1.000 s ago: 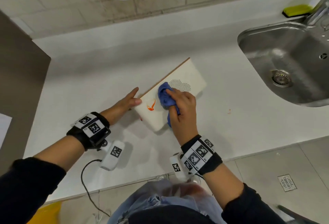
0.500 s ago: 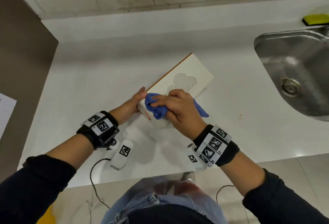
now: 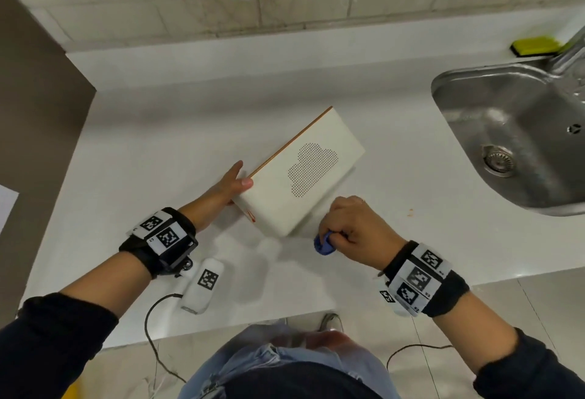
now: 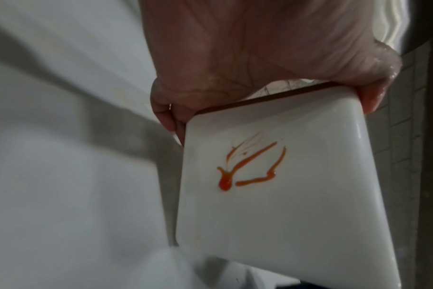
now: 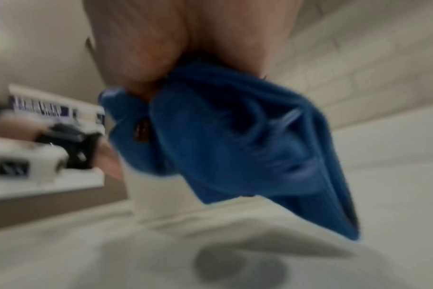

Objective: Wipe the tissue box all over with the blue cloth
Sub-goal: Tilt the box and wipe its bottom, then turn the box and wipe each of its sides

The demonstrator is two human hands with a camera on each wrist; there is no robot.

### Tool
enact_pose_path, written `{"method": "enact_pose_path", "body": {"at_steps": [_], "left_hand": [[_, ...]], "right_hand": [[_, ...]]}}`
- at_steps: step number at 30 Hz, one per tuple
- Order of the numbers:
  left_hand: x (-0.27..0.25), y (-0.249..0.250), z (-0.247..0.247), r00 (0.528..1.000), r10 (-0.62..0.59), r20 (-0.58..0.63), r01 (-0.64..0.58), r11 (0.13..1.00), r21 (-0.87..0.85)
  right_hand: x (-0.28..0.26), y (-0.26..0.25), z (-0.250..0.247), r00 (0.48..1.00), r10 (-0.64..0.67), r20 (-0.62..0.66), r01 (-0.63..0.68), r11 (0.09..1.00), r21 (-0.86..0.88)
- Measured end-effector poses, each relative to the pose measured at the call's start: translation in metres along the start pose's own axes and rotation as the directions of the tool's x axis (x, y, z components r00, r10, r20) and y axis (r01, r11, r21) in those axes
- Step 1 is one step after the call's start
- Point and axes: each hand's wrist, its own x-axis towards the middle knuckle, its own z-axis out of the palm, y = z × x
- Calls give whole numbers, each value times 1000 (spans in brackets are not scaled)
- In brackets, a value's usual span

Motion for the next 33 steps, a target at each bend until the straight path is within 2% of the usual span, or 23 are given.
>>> {"method": "enact_pose_path", "body": {"at_steps": [2, 3, 5, 7, 9, 13, 16, 17, 19, 20, 21, 22, 24, 25, 26, 28, 30, 33], "left_hand": [[-7, 8, -5, 999, 33, -2, -33, 995, 98], [-10, 13, -9, 998, 60, 3, -60, 984, 167], [-18, 24, -20, 994, 108, 23, -109, 932, 346], [-21, 30, -34, 989, 146, 27, -135, 803, 581], [-20, 33, -48, 987, 152, 53, -142, 667, 731], [-14, 36, -70, 985, 97, 144, -171, 421, 891], [-5, 41, -84, 989, -43, 140, -125, 259, 958], [-2, 45, -90, 991, -66, 117, -102, 203, 974], [2, 56, -95, 998, -37, 45, -41, 106, 994], [1, 62, -91, 1000, 10, 7, -8, 101, 995], [0, 66, -82, 997, 75, -14, 3, 147, 989], [-3, 67, -65, 989, 146, -22, -14, 243, 970], [-9, 61, -18, 961, 272, -49, -87, 466, 880], [-10, 53, 8, 946, 312, -89, -96, 529, 843], [-9, 44, 32, 927, 344, -147, -72, 550, 832], [1, 28, 63, 857, 427, -289, 35, 510, 860], [8, 21, 76, 796, 473, -378, 120, 489, 864], [13, 21, 77, 782, 474, -406, 159, 477, 864]], "right_hand": [[-16, 8, -15, 975, 119, -185, -96, 986, 133], [-22, 9, -24, 934, 227, -277, -148, 949, 278], [-27, 12, -38, 801, 455, -389, -200, 816, 543], [-30, 18, -46, 673, 578, -462, -223, 754, 618], [-29, 21, -48, 610, 646, -459, -231, 699, 677], [-30, 21, -48, 583, 715, -386, -222, 598, 770], [-28, 20, -50, 567, 753, -335, -184, 512, 839], [-27, 19, -51, 576, 764, -293, -151, 451, 880], [-28, 17, -53, 622, 766, -163, -49, 246, 968], [-29, 17, -53, 661, 742, -110, -8, 154, 988], [-29, 18, -53, 702, 707, -81, 5, 109, 994], [-28, 19, -54, 736, 673, -65, -12, 109, 994], [-26, 24, -54, 776, 629, -42, -91, 177, 980], [-24, 25, -54, 787, 617, -32, -128, 213, 969], [-24, 27, -54, 792, 610, -23, -160, 245, 956], [-24, 29, -56, 789, 614, -15, -220, 305, 927], [-26, 32, -58, 785, 619, -15, -265, 357, 896], [-25, 32, -65, 807, 588, -54, -321, 514, 796]]}}
